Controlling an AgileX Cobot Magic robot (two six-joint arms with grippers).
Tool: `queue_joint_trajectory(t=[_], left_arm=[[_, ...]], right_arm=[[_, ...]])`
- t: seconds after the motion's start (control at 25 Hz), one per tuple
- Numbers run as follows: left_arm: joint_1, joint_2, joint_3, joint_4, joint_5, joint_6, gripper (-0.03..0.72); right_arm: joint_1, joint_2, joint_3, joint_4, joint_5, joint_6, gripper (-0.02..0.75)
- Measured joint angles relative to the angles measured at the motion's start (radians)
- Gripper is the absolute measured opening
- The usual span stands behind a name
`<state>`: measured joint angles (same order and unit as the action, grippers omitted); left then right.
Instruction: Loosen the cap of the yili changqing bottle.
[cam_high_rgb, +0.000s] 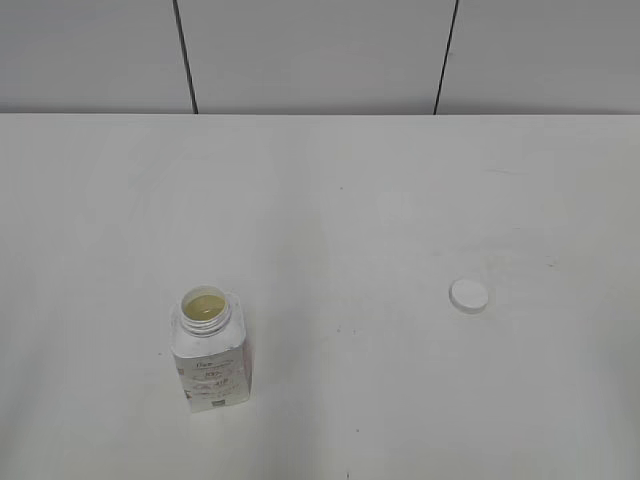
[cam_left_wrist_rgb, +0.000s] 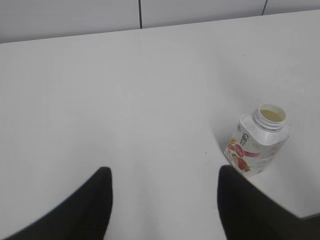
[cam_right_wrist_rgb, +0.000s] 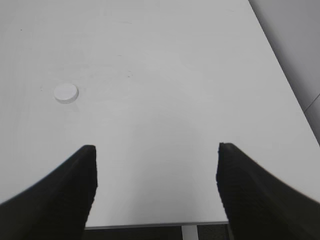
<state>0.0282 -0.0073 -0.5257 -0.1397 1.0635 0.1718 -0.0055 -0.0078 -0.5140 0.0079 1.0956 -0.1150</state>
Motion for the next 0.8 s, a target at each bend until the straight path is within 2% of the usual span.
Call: queue_joint_trajectory(t=[0.24,0.8], left_arm=[[0.000,0.000,0.000,0.000,0.000,-0.009,0.419],[0.000,0.000,0.000,0.044,0.000,-0.152,0.419]], right_arm=[[0.000,0.000,0.000,0.000,0.000,0.000,0.585],[0.000,0.000,0.000,0.000,-0.001,0.000,0.585]])
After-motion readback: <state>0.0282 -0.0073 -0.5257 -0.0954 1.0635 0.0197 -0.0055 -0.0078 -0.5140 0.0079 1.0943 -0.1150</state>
